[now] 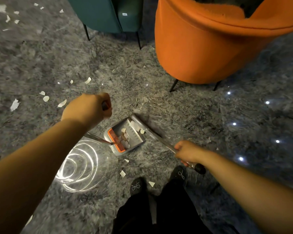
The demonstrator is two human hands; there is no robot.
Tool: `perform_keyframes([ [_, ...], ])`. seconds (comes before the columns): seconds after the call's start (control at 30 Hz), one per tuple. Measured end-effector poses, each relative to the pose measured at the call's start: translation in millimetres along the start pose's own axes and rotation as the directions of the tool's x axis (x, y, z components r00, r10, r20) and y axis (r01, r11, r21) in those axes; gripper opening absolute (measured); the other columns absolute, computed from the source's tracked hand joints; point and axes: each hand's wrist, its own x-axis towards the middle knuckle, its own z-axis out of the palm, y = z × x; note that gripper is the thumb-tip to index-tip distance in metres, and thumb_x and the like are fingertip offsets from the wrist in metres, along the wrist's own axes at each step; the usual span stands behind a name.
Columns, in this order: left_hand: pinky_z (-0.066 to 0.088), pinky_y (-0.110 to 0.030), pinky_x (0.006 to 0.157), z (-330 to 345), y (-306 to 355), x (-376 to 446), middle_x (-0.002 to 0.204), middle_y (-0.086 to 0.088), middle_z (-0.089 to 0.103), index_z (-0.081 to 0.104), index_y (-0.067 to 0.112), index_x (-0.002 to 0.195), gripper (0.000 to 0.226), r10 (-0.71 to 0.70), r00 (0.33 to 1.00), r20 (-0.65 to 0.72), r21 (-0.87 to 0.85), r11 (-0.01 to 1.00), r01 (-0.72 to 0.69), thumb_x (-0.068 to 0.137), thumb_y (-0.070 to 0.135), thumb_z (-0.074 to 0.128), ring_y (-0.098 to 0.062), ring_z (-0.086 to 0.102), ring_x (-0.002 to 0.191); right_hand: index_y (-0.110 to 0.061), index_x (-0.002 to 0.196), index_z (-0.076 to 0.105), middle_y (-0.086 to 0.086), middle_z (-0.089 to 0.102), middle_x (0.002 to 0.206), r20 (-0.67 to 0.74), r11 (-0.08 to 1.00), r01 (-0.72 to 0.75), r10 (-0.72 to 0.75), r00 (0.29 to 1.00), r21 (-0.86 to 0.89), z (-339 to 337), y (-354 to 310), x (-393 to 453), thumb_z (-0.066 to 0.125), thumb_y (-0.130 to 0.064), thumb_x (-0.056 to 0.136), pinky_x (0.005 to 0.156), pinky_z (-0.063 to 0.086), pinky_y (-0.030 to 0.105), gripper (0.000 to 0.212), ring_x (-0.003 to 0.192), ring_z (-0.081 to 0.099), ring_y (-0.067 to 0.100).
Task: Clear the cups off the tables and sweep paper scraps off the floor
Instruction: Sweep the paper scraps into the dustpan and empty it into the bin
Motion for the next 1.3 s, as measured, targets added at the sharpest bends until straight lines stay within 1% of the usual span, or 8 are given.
perform_keyframes([
  [0.13, 0.038, -0.024, 0.049, -1, -3, -3, 0.063, 0.008, 0.054, 0.053, 0.033, 0.081, 0.012, 0.01, 1.0, -0.026, -0.009, 1.0, -0.01, 0.084, 0.033, 0.065, -0.019, 0.053, 0.057, -0.014, 0.117, 0.053, 0.002, 0.06, 0.065, 0.054, 0.994, 0.011, -0.017, 0.998, 0.111, 18, -9, -17, 0.061, -0.011, 0.09, 0.037, 0.039, 0.016, 0.029, 0.035, 0.051, 0.007],
  [0.27, 0.034, -0.022, 0.048, 0, -10, -13, 0.062, 0.011, 0.052, 0.055, 0.033, 0.083, 0.013, 0.023, 0.999, -0.038, -0.049, 0.998, -0.024, 0.084, 0.032, 0.068, -0.016, 0.051, 0.056, -0.018, 0.108, 0.057, 0.003, 0.058, 0.059, 0.064, 0.975, 0.022, -0.037, 0.997, 0.222, 28, -15, -34, 0.06, -0.01, 0.091, 0.035, 0.037, 0.016, 0.018, 0.034, 0.049, 0.007],
  [0.4, 0.042, -0.026, 0.051, -6, -24, -27, 0.068, 0.004, 0.06, 0.058, 0.031, 0.083, 0.011, 0.02, 0.999, -0.037, -0.076, 0.997, -0.022, 0.084, 0.03, 0.069, -0.019, 0.056, 0.061, -0.025, 0.096, 0.054, 0.0, 0.056, 0.052, 0.028, 0.959, 0.028, -0.037, 0.999, 0.28, 40, -17, -48, 0.06, -0.008, 0.091, 0.033, 0.035, 0.014, 0.018, 0.03, 0.048, 0.006],
  [0.53, 0.053, -0.034, 0.061, -11, -35, -44, 0.075, 0.001, 0.065, 0.06, 0.03, 0.087, 0.011, 0.001, 1.0, -0.014, -0.101, 0.995, -0.002, 0.084, 0.032, 0.071, -0.023, 0.06, 0.07, -0.012, 0.116, 0.056, 0.003, 0.055, 0.054, -0.007, 0.951, -0.001, 0.003, 1.0, 0.309, 47, -20, -58, 0.06, -0.009, 0.091, 0.033, 0.035, 0.015, 0.025, 0.031, 0.047, 0.008],
  [0.73, 0.041, -0.025, 0.053, -16, -52, -59, 0.069, 0.011, 0.058, 0.058, 0.033, 0.083, 0.013, -0.028, 0.999, -0.041, -0.11, 0.994, 0.023, 0.083, 0.032, 0.071, -0.017, 0.056, 0.066, -0.007, 0.125, 0.053, 0.002, 0.057, 0.05, -0.08, 0.915, 0.004, 0.031, 0.996, 0.402, 49, -19, -68, 0.059, -0.006, 0.092, 0.032, 0.034, 0.014, 0.033, 0.028, 0.046, 0.008],
  [1.03, 0.052, -0.034, 0.06, -5, -47, -52, 0.072, 0.002, 0.062, 0.061, 0.028, 0.084, 0.007, -0.072, 0.997, -0.026, -0.097, 0.993, 0.069, 0.084, 0.031, 0.067, -0.025, 0.06, 0.069, -0.004, 0.133, 0.048, 0.009, 0.06, 0.067, -0.121, 0.952, -0.001, 0.04, 0.992, 0.305, 29, -23, -28, 0.062, -0.007, 0.091, 0.037, 0.039, 0.018, 0.044, 0.034, 0.051, 0.011],
  [1.13, 0.055, -0.038, 0.064, -2, -42, -45, 0.075, 0.0, 0.063, 0.06, 0.028, 0.083, 0.009, -0.077, 0.996, -0.038, -0.077, 0.994, 0.074, 0.083, 0.032, 0.067, -0.027, 0.06, 0.072, -0.008, 0.134, 0.047, 0.007, 0.063, 0.06, -0.095, 0.976, -0.019, 0.04, 0.995, 0.216, 31, -27, -8, 0.061, -0.011, 0.091, 0.044, 0.043, 0.023, 0.046, 0.041, 0.054, 0.014],
  [1.3, 0.048, -0.031, 0.057, 4, -27, -48, 0.075, 0.0, 0.062, 0.06, 0.027, 0.084, 0.008, -0.071, 0.996, -0.055, -0.059, 0.996, 0.068, 0.083, 0.031, 0.067, -0.027, 0.057, 0.068, -0.011, 0.133, 0.047, 0.007, 0.062, 0.059, -0.018, 0.979, 0.013, -0.01, 1.0, 0.203, 41, -36, 5, 0.062, -0.011, 0.089, 0.042, 0.042, 0.022, 0.046, 0.036, 0.053, 0.013],
])
